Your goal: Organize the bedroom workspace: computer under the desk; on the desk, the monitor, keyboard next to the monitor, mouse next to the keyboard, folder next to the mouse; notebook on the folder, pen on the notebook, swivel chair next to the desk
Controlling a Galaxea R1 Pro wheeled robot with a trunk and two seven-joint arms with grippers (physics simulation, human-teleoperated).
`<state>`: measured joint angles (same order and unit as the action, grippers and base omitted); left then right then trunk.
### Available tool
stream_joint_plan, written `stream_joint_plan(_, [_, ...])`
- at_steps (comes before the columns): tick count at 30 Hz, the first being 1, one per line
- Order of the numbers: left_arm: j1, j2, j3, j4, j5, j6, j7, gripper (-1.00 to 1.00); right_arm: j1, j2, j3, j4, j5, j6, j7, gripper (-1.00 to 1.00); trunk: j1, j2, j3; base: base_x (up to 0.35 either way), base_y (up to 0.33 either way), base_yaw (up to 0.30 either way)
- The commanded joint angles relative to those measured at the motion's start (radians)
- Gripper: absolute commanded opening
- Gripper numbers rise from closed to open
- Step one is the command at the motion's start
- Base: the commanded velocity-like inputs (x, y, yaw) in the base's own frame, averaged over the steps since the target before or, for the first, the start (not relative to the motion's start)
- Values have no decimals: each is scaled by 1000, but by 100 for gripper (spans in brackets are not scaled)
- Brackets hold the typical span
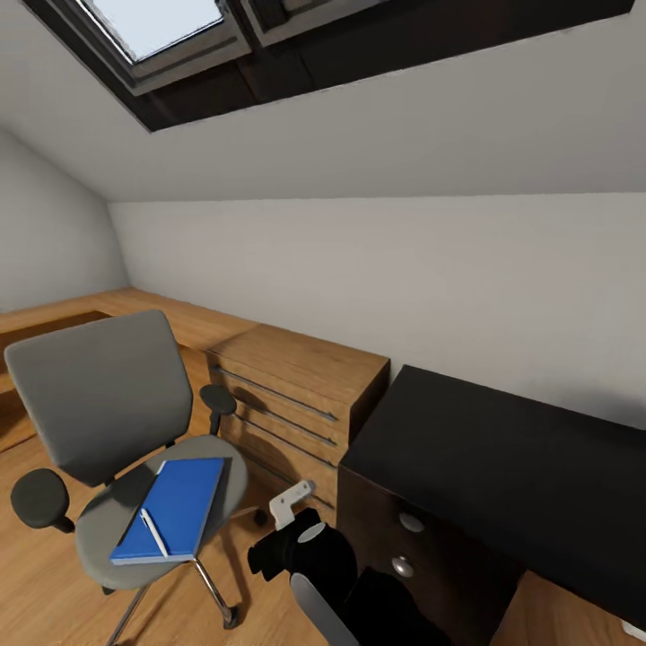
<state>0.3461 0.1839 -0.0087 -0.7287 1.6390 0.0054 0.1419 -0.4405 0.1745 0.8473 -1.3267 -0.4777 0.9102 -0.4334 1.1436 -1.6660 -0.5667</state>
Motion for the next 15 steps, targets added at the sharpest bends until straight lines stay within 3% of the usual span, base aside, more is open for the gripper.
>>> stream_joint_plan(1, [0,0,-2,-3,3,1,6,100,-2,0,0,3,-12,0,-11,100,4,-8,-4,0,0,93])
stream_joint_plan(4, [-2,0,-4,-3,-5,2,5,100,-5,0,-2,10,-13,-23,-22,100,15,-29,-14,0,0,46])
stream_joint_plan(10, [-2,-3,-4,-3,-12,2,7,100,4,0,21,-3,-10,-97,-125,100,38,-71,-32,0,0,15])
stream_joint_plan(11, [-2,-3,-3,-3,-13,2,7,100,7,0,38,-7,-10,-110,-142,100,42,-78,-35,0,0,6])
stream_joint_plan(12, [-2,-4,-3,-3,-13,1,7,100,9,0,85,-16,-10,-130,-171,100,42,-78,-35,0,0,4])
stream_joint_plan(15, [-2,-3,-2,-3,-13,0,6,100,12,0,147,-29,-14,-148,-192,100,42,-78,-35,0,0,3])
